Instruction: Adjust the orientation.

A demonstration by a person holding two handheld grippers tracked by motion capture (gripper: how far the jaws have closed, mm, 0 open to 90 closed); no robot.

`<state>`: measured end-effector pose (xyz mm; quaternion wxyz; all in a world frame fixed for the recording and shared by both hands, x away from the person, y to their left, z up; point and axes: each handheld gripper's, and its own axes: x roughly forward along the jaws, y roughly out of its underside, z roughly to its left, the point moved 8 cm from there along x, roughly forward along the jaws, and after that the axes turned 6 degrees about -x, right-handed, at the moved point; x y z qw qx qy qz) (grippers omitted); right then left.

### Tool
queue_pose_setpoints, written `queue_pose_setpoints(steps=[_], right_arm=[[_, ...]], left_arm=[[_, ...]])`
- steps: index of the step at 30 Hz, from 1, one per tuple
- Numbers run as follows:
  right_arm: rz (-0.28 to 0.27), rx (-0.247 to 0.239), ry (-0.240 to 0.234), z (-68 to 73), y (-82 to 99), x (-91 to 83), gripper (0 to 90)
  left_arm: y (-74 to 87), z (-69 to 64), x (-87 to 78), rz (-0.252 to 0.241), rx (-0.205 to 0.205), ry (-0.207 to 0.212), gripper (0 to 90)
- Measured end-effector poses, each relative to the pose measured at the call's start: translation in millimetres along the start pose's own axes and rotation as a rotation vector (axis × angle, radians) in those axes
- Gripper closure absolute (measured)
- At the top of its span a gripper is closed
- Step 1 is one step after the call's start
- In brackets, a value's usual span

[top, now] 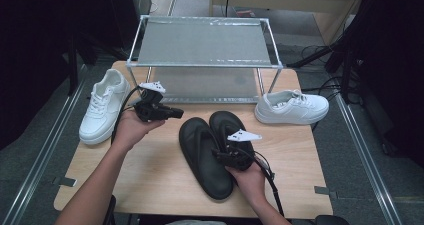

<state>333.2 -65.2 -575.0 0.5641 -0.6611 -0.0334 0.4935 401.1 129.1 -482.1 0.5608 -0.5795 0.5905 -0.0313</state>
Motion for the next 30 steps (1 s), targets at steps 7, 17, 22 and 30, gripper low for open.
queue_pose_setpoints(steps=[7, 17, 22, 30], right_arm=[[0.002, -0.018, 0.048, -0.6, 0.7, 0.9, 53.9], [0.013, -0.012, 0.061, -1.2, 0.3, 0.5, 60.3], [0.012, 0.013, 0.042, -1.8, 0.7, -0.3, 67.3], [0.013, 0.067, 0.037, -8.8, -0.2, -3.2, 72.2]], left_arm=[[-32.0, 10.7, -8.1, -0.034, 0.041, -0.003, 87.7], [-79.2, 15.0, -12.2, -0.028, 0.108, -0.017, 88.4], [-109.8, 13.9, -18.8, -0.034, 0.142, -0.042, 88.4], [-148.4, 31.9, -19.0, -0.024, 0.164, -0.125, 88.0]])
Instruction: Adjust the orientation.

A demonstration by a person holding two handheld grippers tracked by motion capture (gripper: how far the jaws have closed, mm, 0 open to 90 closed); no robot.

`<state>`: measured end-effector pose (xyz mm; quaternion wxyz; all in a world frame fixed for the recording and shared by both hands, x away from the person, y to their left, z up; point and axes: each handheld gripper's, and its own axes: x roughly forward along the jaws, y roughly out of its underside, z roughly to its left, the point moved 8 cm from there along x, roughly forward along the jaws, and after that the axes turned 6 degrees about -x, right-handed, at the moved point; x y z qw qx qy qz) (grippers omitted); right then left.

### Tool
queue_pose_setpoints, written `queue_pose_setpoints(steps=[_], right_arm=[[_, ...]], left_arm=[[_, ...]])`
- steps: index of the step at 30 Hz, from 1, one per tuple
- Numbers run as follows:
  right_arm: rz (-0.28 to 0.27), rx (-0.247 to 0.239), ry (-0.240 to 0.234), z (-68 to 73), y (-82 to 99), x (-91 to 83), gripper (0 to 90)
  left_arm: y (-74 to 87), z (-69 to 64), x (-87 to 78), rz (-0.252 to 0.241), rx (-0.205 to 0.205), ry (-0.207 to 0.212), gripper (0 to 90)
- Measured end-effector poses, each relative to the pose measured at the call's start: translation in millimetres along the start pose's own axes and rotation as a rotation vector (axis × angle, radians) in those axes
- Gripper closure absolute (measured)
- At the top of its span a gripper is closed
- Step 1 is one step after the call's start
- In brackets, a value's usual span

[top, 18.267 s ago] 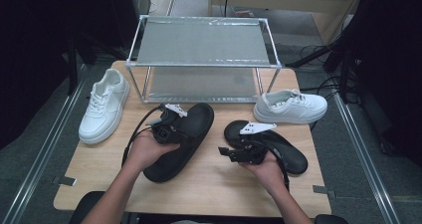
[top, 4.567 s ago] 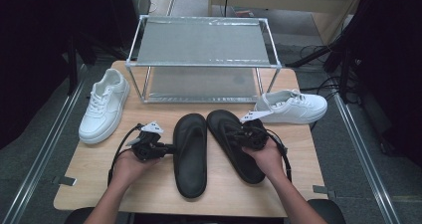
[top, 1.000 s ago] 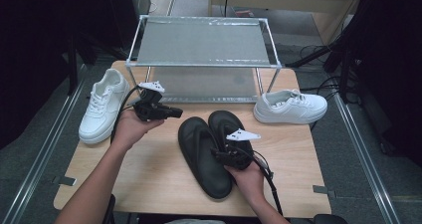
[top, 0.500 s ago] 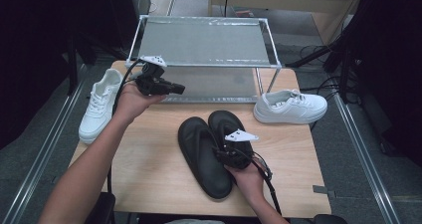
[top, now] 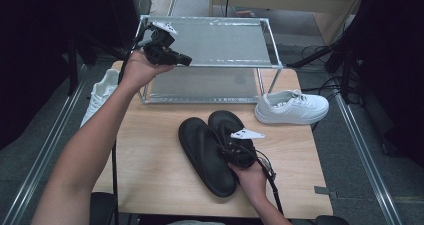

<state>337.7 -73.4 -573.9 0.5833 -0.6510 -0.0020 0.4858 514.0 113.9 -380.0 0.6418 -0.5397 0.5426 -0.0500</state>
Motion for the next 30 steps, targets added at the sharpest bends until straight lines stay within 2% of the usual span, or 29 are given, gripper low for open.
queue_pose_setpoints(steps=[5, 9, 11, 15, 19, 25, 30], right_arm=[[0.003, 0.025, -0.017, -4.0, -0.5, -1.1, 74.5], [-0.003, 0.010, -0.017, -6.1, -1.5, -1.9, 75.7], [-0.004, 0.000, -0.010, -7.1, -2.4, -1.8, 75.9], [-0.001, -0.009, 0.000, -9.7, -8.2, -3.4, 76.0], [-0.013, -0.009, 0.000, -13.3, -19.4, -4.2, 76.0], [-0.016, 0.004, -0.008, -20.3, -40.7, 3.5, 75.9], [-0.020, 0.015, -0.007, -29.9, -59.8, 16.4, 75.9]], left_arm=[[-2.5, 19.7, 9.5, 0.022, -0.023, -0.004, 89.1], [2.0, 31.5, 16.2, 0.031, -0.039, 0.003, 89.3], [4.7, 35.5, 18.1, 0.041, -0.038, -0.008, 89.2], [7.2, 38.3, 18.8, 0.047, -0.011, -0.014, 89.2], [8.8, 39.0, 21.0, 0.029, 0.028, -0.037, 89.4], [9.7, 41.6, 21.3, 0.024, 0.006, -0.015, 89.4], [11.1, 43.4, 21.8, -0.001, -0.027, 0.002, 89.3]])
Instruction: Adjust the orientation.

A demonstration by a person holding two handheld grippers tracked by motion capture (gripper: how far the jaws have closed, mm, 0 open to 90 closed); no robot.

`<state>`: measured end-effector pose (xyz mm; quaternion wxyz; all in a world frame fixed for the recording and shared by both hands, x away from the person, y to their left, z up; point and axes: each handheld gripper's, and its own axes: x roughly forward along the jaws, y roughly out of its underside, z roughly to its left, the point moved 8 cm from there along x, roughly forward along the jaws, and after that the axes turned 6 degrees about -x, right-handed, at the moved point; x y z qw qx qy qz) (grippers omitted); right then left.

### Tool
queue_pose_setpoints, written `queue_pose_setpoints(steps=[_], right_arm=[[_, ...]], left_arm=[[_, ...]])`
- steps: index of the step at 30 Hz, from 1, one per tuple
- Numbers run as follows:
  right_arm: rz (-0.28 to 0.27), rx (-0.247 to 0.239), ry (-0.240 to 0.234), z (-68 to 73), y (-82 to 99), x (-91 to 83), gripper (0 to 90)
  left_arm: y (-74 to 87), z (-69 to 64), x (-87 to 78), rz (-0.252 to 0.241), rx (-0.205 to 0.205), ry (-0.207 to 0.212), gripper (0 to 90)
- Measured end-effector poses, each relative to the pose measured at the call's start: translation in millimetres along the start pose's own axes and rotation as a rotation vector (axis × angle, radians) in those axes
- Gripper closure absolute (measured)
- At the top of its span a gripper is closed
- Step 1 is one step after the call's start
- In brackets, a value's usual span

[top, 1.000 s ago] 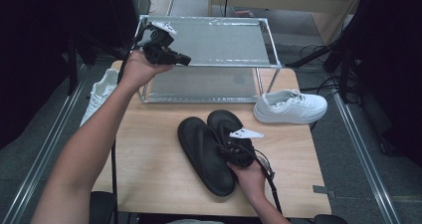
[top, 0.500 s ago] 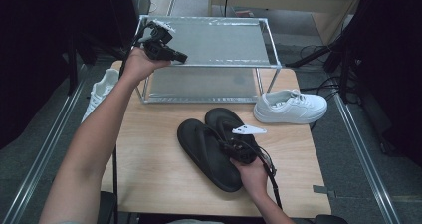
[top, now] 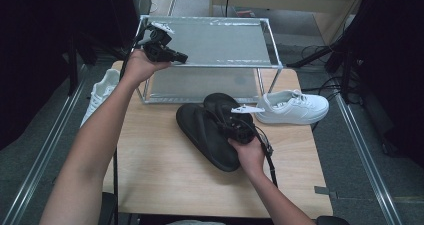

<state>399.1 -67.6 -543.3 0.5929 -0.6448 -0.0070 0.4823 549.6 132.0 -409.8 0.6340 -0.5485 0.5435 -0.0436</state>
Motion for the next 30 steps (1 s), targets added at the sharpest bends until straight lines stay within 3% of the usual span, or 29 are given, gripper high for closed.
queue_pose_setpoints(steps=[7, 17, 23, 27, 30], right_arm=[[-0.021, 0.018, 0.028, -15.2, -23.0, 21.8, 75.9], [-0.012, 0.002, 0.068, -32.3, -45.8, 54.6, 75.8], [-0.009, 0.036, 0.107, -42.5, -55.9, 74.6, 75.8], [-0.019, 0.078, 0.106, -47.3, -59.4, 83.7, 75.6], [-0.022, 0.071, 0.136, -50.4, -64.4, 90.5, 75.6]], left_arm=[[-0.2, -1.3, 0.2, 0.011, 0.029, -0.021, 89.4], [-0.4, -1.6, 0.4, 0.017, 0.013, -0.025, 89.5], [-0.1, -1.5, 0.6, 0.016, 0.013, -0.025, 89.5], [-0.4, -1.9, 0.8, 0.021, 0.017, -0.033, 89.5], [-0.1, -1.7, 0.8, 0.012, 0.004, -0.023, 89.5]])
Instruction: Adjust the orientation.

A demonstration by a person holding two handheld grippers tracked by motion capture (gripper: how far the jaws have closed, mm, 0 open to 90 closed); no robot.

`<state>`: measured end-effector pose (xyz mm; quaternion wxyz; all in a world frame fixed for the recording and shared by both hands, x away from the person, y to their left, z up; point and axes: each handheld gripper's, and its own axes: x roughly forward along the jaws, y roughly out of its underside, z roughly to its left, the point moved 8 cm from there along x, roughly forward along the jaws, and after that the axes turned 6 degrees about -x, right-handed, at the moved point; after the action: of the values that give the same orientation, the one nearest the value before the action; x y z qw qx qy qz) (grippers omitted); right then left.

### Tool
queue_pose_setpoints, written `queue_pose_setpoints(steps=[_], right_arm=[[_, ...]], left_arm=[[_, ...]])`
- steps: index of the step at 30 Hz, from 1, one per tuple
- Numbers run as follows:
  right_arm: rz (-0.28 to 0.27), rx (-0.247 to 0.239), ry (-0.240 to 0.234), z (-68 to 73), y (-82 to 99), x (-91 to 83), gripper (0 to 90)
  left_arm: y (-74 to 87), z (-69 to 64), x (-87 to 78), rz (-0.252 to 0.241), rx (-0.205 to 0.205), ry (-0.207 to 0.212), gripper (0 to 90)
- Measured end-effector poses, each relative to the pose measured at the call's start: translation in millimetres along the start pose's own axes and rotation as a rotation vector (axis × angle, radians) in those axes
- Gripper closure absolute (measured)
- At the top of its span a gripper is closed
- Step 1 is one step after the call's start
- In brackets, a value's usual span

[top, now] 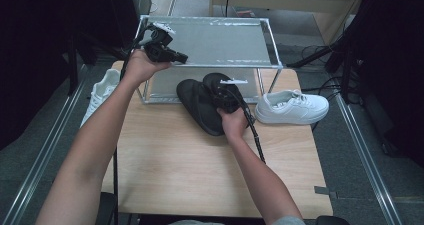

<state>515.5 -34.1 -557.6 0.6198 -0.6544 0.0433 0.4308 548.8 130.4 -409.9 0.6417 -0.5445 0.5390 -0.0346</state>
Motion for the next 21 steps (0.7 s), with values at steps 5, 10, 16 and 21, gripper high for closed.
queue_pose_setpoints(steps=[5, 10, 16, 21], right_arm=[[-0.003, 0.005, 0.023, -0.6, -7.4, 11.5, 74.3], [-0.008, -0.030, 0.036, -0.1, -11.1, 15.8, 68.7], [-0.006, -0.041, 0.017, 0.7, -11.1, 14.0, 60.5], [0.004, -0.049, 0.011, 0.2, -9.6, 9.0, 55.5]], left_arm=[[0.2, 0.1, 0.2, -0.006, -0.003, 0.005, 89.5], [2.4, 1.0, -0.1, -0.039, -0.007, 0.015, 89.5], [2.0, 0.5, 0.1, -0.030, 0.004, 0.003, 89.6], [1.6, 0.4, 0.6, -0.031, 0.006, -0.006, 89.6]])
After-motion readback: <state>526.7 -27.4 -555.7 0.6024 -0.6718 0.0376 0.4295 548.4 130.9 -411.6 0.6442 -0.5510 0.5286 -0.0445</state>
